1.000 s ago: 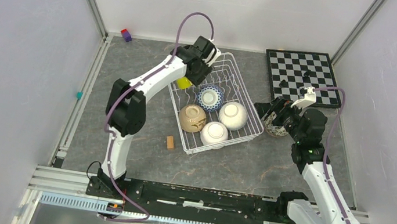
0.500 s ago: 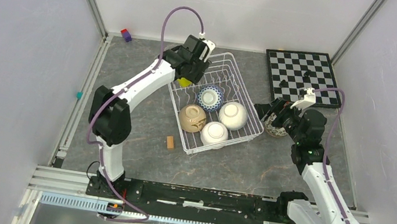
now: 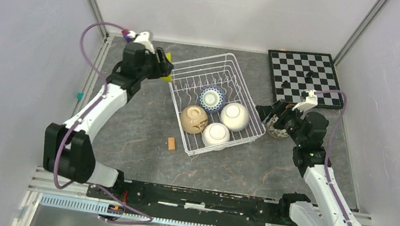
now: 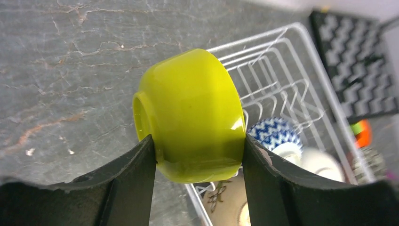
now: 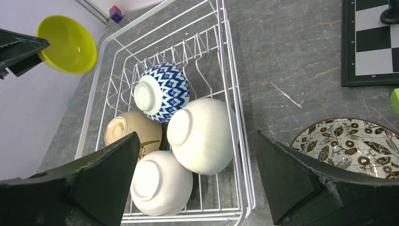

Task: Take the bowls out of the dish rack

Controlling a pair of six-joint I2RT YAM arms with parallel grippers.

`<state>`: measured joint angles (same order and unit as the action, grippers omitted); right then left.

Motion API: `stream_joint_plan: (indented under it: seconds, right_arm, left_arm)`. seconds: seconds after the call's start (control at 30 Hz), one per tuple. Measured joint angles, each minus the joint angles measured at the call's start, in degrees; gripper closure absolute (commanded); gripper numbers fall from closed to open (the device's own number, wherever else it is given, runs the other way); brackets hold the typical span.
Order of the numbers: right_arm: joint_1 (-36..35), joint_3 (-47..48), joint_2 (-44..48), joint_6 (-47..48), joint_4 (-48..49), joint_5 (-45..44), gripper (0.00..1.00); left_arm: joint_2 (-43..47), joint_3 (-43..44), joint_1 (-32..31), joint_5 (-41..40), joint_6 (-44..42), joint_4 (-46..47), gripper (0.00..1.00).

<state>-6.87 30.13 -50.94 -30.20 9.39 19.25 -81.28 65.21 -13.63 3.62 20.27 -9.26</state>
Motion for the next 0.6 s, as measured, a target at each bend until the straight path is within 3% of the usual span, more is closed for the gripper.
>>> stream_joint_plan:
  seconds: [0.27, 0.6]
  right_arm:
    - [0.0, -0.5, 0.0, -0.1, 0.9, 0.2, 0.02]
    - [0.0, -1.5, 1.4, 0.1, 0.2, 0.2, 0.02]
  left_arm:
    - [8.4, -13.3, 7.4, 7.1, 17.2, 14.0, 0.65]
    - [16.2, -26.4, 12.7, 5.8, 29.5, 20.5, 0.65]
